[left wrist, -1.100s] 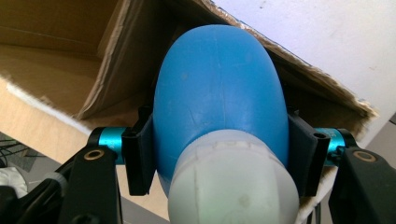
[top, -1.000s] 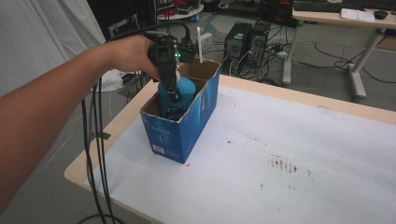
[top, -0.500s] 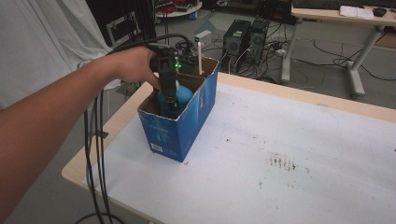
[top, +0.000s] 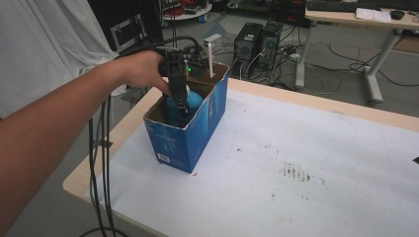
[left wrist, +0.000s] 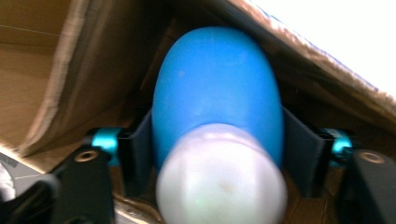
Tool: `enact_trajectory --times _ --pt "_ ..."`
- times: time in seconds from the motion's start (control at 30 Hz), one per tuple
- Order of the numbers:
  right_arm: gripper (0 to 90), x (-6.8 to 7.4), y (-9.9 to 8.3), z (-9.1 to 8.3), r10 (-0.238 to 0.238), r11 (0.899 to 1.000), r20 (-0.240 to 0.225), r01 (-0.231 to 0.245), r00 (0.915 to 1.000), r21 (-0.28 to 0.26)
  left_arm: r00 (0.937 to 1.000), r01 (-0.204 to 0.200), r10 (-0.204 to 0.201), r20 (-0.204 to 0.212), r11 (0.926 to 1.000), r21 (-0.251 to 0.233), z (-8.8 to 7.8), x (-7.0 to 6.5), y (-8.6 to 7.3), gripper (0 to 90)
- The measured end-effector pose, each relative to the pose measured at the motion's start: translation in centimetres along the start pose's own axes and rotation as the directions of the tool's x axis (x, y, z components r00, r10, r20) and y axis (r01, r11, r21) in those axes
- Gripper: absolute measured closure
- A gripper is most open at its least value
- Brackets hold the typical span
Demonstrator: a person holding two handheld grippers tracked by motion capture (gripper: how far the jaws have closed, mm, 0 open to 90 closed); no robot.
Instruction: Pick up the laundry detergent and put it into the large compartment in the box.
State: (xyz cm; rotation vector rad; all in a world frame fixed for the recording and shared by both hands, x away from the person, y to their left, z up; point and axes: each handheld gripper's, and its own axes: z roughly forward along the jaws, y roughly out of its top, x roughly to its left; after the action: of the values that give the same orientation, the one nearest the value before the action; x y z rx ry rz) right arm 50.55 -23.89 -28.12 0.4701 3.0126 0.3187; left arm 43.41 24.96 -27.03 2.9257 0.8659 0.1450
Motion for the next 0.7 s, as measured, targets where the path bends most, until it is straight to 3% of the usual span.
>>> enact_trajectory --times 0.43,0.57,0.7 --pt "2.4 0.4 -0.2 -0.6 -0.002 1.0 0.009 0.002 1.0 -0.014 0.9998 0.007 -0.009 -0.015 0.9958 -0.091 -3.6 -0.1 -0.1 27.9" --pt "2.4 0.6 -0.3 -0.9 -0.004 1.0 0.013 0.004 0.9999 -0.018 0.9997 0.021 -0.023 -0.012 0.9907 -0.134 -4.9 -0.4 -0.1 25.5" --pt "2.4 0.8 -0.4 -1.1 -0.001 1.0 0.019 0.001 0.9998 -0.021 0.9998 0.01 -0.013 -0.014 0.9865 -0.163 -6.2 -1.3 0.2 25.4"
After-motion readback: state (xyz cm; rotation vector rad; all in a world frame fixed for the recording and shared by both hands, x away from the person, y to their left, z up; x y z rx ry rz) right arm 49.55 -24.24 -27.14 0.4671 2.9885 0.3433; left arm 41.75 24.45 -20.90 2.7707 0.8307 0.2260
